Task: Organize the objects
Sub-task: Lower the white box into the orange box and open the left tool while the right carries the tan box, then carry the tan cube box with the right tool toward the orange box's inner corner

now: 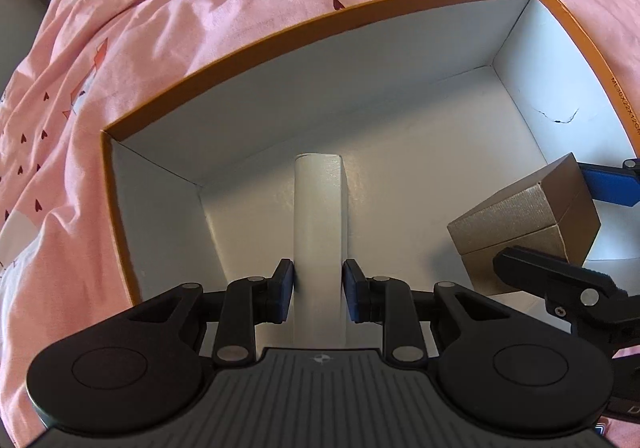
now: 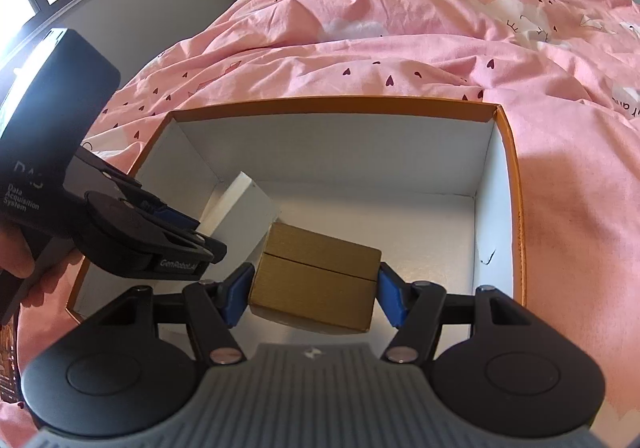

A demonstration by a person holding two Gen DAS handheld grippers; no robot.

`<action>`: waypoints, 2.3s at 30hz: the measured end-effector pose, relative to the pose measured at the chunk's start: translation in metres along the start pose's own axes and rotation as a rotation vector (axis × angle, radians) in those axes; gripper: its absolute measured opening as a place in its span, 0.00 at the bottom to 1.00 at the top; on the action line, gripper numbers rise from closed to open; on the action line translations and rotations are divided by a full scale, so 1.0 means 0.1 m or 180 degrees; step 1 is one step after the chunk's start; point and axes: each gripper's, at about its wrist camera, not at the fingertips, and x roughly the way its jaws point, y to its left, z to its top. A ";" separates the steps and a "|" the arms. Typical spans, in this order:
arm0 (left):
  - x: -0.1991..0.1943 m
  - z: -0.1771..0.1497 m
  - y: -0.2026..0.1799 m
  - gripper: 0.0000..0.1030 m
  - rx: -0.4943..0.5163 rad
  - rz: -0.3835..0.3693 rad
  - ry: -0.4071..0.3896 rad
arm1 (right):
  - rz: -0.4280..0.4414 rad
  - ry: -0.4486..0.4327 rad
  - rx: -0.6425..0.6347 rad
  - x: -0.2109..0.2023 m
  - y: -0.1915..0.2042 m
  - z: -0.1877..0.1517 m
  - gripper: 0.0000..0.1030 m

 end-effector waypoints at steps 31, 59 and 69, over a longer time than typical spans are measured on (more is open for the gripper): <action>0.04 -0.05 0.08 0.31 -0.0351 -0.1094 0.0168 | -0.0259 0.0565 -0.0459 0.36 -0.02 -0.05 0.63; 0.05 0.03 -0.21 0.63 0.0584 -0.1091 -0.0207 | -0.0688 0.0320 -0.0099 0.40 -0.12 0.59 0.59; 0.24 0.14 -0.42 0.63 0.0670 -0.0841 -0.0253 | -0.0702 0.0338 0.0039 0.45 -0.22 0.61 0.59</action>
